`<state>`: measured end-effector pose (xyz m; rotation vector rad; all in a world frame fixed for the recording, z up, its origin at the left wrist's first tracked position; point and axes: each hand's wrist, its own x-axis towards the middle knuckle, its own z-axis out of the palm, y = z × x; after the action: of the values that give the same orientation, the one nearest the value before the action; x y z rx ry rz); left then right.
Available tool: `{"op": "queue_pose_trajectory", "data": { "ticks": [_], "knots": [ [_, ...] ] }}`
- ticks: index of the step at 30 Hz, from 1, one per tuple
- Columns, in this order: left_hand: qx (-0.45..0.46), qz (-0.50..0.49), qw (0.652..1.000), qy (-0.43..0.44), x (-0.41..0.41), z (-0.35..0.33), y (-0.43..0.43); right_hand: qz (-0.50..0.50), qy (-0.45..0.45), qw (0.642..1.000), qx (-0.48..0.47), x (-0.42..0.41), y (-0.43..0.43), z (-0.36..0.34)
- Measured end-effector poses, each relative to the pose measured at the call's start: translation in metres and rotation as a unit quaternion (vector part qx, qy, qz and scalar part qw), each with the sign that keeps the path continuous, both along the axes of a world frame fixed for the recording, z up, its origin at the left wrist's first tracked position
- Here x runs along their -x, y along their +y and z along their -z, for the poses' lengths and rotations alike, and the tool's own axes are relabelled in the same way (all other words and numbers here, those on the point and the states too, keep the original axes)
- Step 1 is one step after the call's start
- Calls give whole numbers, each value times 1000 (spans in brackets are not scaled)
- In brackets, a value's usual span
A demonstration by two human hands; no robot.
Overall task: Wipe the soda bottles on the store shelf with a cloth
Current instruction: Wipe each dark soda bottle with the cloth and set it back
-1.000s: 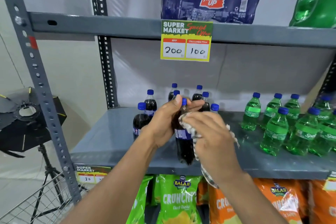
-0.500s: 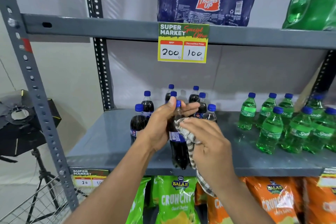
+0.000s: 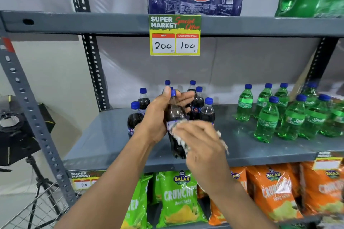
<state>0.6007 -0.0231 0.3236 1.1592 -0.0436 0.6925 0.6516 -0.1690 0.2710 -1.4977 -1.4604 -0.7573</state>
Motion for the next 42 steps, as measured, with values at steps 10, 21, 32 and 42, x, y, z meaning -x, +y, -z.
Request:
{"op": "queue_pose_trajectory", "data": {
  "ticks": [10,21,32,42],
  "knots": [
    [-26,-25,998,54,-6,0,-10,17,-85,996,35,-7,1,2],
    [-75,-156,977,123,-13,0,-7,43,-157,981,102,0,-8,11],
    [-74,-134,979,136,-7,5,-8,-19,-41,998,40,-9,-2,-3],
    [-30,-102,992,63,3,4,0,-92,113,989,-31,-11,-5,26]
  ]
}}
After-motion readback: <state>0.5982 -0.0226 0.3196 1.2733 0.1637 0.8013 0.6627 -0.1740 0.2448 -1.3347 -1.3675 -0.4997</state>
